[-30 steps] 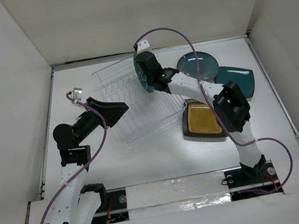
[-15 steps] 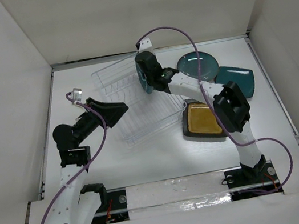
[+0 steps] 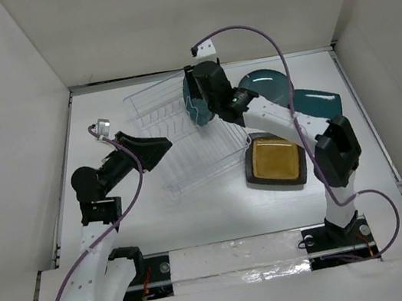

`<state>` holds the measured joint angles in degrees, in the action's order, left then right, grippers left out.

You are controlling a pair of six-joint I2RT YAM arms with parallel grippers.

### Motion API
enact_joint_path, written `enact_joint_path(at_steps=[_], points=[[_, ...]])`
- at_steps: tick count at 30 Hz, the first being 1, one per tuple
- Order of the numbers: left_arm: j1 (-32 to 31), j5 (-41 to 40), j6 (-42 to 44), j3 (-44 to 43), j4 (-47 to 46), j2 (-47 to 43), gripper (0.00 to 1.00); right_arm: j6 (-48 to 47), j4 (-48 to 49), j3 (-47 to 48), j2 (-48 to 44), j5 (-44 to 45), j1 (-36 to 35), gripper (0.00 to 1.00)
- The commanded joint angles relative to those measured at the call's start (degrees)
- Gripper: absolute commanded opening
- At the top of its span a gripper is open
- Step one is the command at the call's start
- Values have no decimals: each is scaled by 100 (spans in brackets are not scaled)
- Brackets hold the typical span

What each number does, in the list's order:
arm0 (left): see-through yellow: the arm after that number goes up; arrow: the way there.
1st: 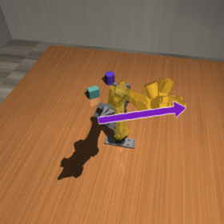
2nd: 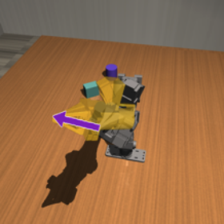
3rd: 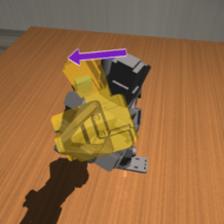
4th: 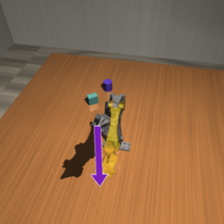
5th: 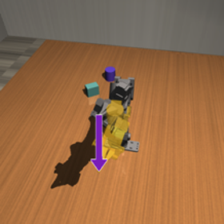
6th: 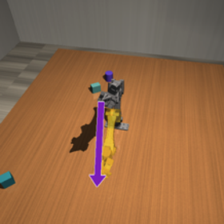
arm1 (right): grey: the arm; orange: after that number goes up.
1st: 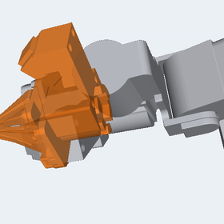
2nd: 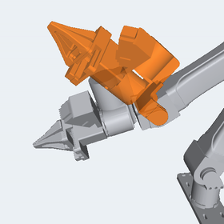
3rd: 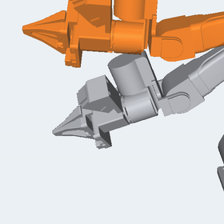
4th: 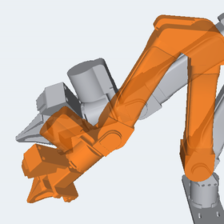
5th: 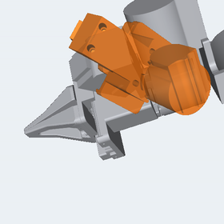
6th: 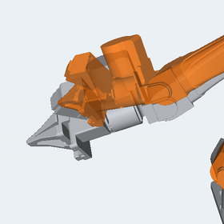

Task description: Load the plates into the dish rack

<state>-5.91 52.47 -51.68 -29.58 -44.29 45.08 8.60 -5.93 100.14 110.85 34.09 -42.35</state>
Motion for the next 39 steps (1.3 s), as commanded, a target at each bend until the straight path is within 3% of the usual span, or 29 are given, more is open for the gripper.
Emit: enact_joint_path(at_steps=[1,4,6,7,8,10,11,12,15,17,19,20,22,26,30,35,39], points=[[-15,-8,88,14,-229,-113,39,28,452,-213,-792,10,-63,58],[-15,-26,149,14,-124,-210,38,89,784,-950,-1424,142,112,56],[-15,-44,298,-38,42,-228,36,396,909,-1758,-1967,29,462,47],[-15,-70,342,-65,104,-210,32,527,1049,-2057,-2144,-59,621,40],[-15,-87,412,-91,218,-219,22,842,1129,-2651,-2477,-260,1005,20],[-15,-114,466,-100,307,-254,9,1290,1418,-3252,-2759,-690,1409,0],[-15,-123,509,-118,351,-280,9,1293,1463,-3525,-2883,-806,1614,0],[-67,-123,553,-135,395,-289,0,1554,1507,-3771,-3006,-851,1807,0],[-120,-123,633,-205,579,-289,0,2047,1726,-4712,-3472,-790,2536,0],[-173,-149,756,-232,685,-315,0,2338,1946,-5336,-3779,-964,3184,7],[-226,-175,896,-293,825,-368,0,2725,2191,-5688,-3895,-1228,3652,27],[-287,-210,984,-328,930,-377,0,2848,2237,-5968,-3939,-1316,4098,43],[-357,-359,1186,-478,1316,-395,0,3182,2333,-6181,-3913,-1623,4610,51],[-568,-606,1643,-584,1766,-561,0,3499,3036,-6595,-3615,-2677,5771,54],[-788,-825,1924,-759,2178,-579,0,3587,2968,-5738,-2860,-3616,6431,57],[-1157,-931,2144,-864,2451,-658,0,3306,2045,-4811,-2041,-3215,6756,64],[-1570,-1510,2654,-1058,3040,-895,1,3175,2570,-5092,-1778,-3407,7055,66]])
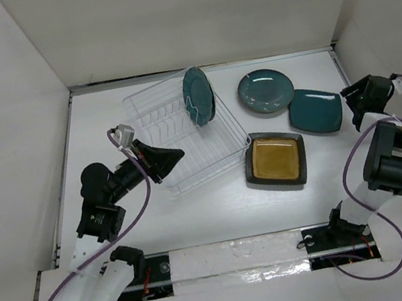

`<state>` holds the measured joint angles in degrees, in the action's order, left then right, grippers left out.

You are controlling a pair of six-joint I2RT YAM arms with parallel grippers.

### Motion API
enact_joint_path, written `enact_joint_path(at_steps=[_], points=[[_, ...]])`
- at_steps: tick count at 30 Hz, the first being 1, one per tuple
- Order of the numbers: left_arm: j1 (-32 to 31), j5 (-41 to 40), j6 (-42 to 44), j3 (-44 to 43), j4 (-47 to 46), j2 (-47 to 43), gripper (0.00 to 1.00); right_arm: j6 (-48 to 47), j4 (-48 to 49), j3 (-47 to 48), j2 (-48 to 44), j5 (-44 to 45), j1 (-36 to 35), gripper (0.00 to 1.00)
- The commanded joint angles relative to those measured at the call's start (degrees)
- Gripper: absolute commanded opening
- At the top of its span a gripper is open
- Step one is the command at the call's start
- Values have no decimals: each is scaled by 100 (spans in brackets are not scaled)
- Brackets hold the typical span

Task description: Load the plates into the dish rack

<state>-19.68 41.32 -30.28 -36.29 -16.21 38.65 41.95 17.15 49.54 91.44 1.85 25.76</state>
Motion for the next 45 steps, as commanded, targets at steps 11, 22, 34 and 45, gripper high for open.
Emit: enact_joint_path(at_steps=[11,22,34,45], points=[[-1292,-801,822,-431,557,-543,4,-917,-17,538,1508,-1809,553,72],[-1643,-1152,1024,-458,777,-789,5,-1796,-1880,1875,2326,-2276,605,53],[-1697,-1372,1103,-484,847,-991,5,-2736,-2875,2474,3160,-3805,1185,45],[-1697,-1416,1086,-484,830,-1079,6,-2236,-1777,1297,2056,-3314,880,0]])
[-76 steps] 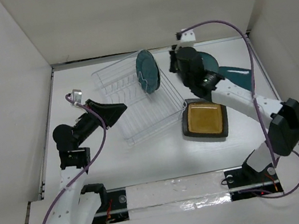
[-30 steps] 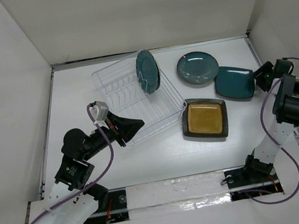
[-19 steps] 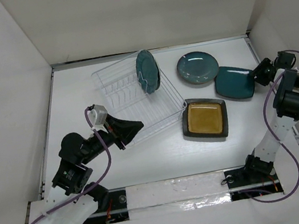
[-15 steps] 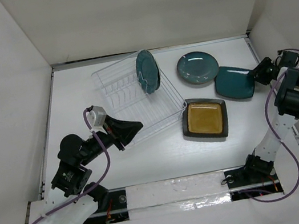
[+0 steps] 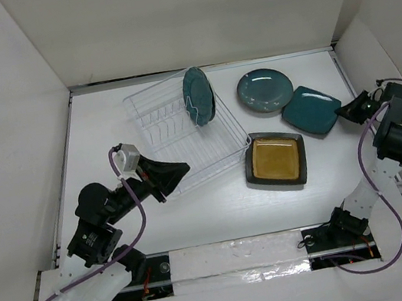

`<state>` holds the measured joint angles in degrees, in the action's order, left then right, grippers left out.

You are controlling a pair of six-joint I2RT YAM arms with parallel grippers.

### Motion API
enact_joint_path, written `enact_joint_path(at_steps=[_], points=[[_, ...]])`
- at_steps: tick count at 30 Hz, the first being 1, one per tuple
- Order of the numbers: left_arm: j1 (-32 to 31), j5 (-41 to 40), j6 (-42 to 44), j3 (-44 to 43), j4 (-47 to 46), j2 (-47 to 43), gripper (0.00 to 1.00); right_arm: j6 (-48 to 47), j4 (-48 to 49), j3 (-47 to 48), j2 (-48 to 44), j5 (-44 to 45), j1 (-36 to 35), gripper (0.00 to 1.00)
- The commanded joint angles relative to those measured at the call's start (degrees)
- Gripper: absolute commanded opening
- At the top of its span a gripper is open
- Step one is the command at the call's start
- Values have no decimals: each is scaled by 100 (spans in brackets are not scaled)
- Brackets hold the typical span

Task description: Load the plates into the dish rack

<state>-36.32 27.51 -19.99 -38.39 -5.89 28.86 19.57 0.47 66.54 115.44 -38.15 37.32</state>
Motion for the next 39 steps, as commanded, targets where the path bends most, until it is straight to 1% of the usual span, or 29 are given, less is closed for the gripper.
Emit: enact_joint_path(at_steps=[1,2,4,5,6,7,8,10,11,13,14,17,21,24,25,31,33,36,39], points=[[-34,-52,56,-265,-202,-126,6,55,5,-527,-486,825,-356,0],[-34,-52,56,-265,-202,-135,6,134,293,-659,-635,923,-427,0],[-34,-87,56,-257,-202,-153,6,415,540,-1098,-1214,1265,-637,0],[-34,-96,56,-257,-202,-144,6,555,1003,-1326,-1452,1371,-638,0],[-34,-105,56,-248,-202,-144,6,844,1260,-1572,-1715,1467,-699,0],[-34,-131,56,-239,-202,-127,6,951,1463,-2001,-2222,1634,-700,0],[-34,-132,48,-239,-211,-109,6,1056,1734,-2179,-2462,1757,-769,0],[-34,-114,48,-239,-219,-65,6,1285,1973,-2678,-2954,2012,-849,0],[-34,-131,39,-239,-202,-56,6,1364,2157,-2838,-3427,2100,-936,0],[-34,-175,48,-239,-185,-12,6,1548,2351,-3155,-3886,2215,-999,0],[-34,-202,56,-239,-176,-3,6,1602,2466,-3417,-4280,2242,-999,0],[-34,-237,74,-239,-149,84,6,1769,2563,-3788,-4810,2189,-1051,0],[-34,-246,83,-239,-140,198,6,1988,2510,-3982,-5503,1996,-1051,0],[-34,-298,100,-239,-114,269,6,2199,2563,-4018,-5786,1733,-868,0],[-34,-325,100,-239,-105,295,6,2365,2589,-4000,-5900,1506,-719,0],[-34,-342,118,-239,-97,401,6,3131,3037,-3807,-5919,565,-577,0],[-34,-360,127,-239,-88,410,6,3219,3126,-3816,-6059,519,-577,0],[-34,-395,136,-239,-79,436,6,3219,2942,-3693,-6296,476,-577,0],[-34,-422,144,-239,-79,454,6,3421,2950,-3509,-6471,204,-577,0]])
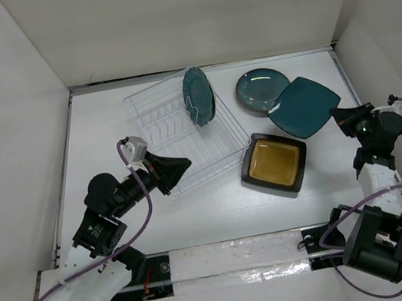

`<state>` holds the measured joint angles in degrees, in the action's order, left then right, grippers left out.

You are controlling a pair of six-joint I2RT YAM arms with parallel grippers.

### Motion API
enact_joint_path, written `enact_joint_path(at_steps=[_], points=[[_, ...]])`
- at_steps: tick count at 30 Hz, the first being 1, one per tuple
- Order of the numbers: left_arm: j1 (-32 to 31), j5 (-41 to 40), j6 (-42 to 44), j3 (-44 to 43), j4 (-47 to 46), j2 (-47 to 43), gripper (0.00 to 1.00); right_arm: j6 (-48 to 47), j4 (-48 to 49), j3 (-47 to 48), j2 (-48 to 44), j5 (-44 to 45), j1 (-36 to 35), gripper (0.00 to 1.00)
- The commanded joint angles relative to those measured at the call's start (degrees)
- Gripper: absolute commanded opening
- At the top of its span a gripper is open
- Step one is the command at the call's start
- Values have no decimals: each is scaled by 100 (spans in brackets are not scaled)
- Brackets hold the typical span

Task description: Load the plates into the dish rack

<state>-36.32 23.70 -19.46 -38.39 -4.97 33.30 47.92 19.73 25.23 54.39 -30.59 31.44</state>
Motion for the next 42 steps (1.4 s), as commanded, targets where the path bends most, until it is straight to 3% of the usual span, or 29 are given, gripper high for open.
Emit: enact_joint_path(at_steps=[1,7,13,18,22,32,42], points=[[-34,-76,101,-256,-153,10,5,700,1051,675,-420,-632,-67,0],[221,-77,39,-213,-250,-69,5,894,629,1552,-614,-449,-594,0],[221,-85,39,-213,-250,-25,5,1114,734,2292,-254,340,-1955,0],[221,-208,74,-239,-215,-60,5,1009,1033,3241,823,1256,-3632,0],[221,-305,101,-221,-188,-165,5,825,1165,4224,1845,1818,-4468,0],[221,-533,162,-221,-144,-341,5,122,542,6544,3893,3013,-5411,0],[221,-736,180,-213,-109,-386,5,-1100,-162,7776,5010,4245,-5913,0]])
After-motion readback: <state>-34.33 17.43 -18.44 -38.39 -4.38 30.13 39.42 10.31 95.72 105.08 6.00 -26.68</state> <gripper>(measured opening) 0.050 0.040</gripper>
